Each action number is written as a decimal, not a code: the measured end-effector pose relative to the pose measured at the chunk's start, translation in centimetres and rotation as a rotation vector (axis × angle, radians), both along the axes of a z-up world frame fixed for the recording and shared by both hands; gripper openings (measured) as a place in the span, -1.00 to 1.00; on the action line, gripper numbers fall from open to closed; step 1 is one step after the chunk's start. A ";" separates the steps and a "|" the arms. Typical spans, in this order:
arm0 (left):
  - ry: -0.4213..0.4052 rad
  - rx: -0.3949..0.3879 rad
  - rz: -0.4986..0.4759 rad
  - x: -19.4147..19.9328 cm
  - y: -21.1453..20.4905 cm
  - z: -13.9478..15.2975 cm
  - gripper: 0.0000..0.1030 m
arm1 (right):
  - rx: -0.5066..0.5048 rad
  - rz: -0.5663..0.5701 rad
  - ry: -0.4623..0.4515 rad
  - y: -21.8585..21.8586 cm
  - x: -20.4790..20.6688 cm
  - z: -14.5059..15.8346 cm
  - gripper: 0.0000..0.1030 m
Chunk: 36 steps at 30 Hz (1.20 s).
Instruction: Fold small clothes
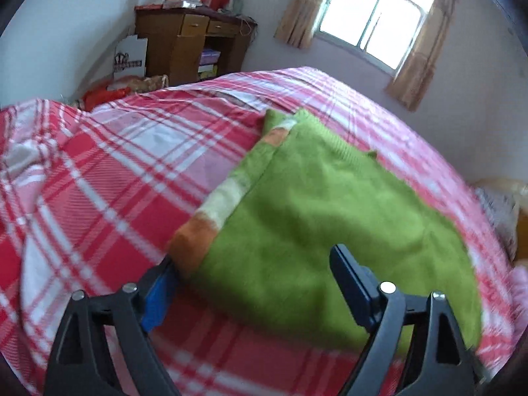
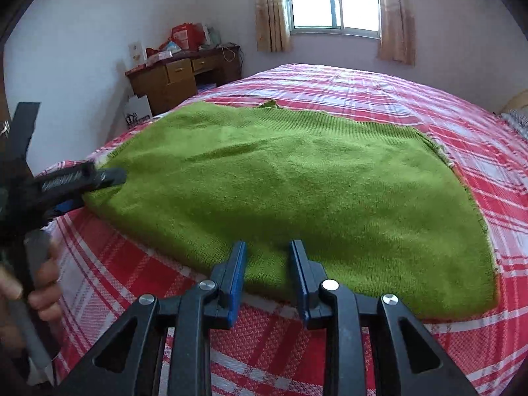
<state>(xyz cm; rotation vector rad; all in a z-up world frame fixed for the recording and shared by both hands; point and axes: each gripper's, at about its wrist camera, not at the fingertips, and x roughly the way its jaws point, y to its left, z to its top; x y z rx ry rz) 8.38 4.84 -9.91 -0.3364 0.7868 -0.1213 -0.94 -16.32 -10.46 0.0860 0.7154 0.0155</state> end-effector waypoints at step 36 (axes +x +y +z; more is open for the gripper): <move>0.054 -0.250 -0.084 7.3 0.6 0.0 0.73 | 0.042 -0.019 0.002 0.9 5.9 0.6 -0.42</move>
